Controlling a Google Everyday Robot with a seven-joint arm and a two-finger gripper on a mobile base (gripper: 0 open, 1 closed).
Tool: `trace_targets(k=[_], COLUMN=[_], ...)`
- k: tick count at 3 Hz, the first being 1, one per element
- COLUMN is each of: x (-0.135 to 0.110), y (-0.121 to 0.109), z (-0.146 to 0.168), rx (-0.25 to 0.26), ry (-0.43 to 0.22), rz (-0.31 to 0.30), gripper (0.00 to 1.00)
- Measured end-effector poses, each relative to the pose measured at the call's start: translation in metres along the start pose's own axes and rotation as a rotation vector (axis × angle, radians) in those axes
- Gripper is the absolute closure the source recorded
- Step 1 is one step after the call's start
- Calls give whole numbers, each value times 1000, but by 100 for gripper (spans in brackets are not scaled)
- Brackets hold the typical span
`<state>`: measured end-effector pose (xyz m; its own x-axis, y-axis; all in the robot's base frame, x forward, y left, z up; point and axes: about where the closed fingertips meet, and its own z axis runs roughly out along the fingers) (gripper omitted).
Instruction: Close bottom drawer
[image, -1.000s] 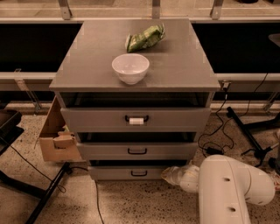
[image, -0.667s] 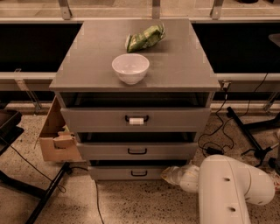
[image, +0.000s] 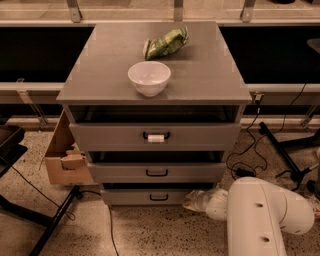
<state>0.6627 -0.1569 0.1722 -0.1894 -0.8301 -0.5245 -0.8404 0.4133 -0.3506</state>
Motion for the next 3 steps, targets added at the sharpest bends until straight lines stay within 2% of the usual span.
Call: trace_targets(k=[1,2,3], x=[0,0,0], y=[0,0,0], z=[0,0,0], rx=[0,0,0], ry=[0,0,0], rz=[0,0,0], gripper=[49,44,67])
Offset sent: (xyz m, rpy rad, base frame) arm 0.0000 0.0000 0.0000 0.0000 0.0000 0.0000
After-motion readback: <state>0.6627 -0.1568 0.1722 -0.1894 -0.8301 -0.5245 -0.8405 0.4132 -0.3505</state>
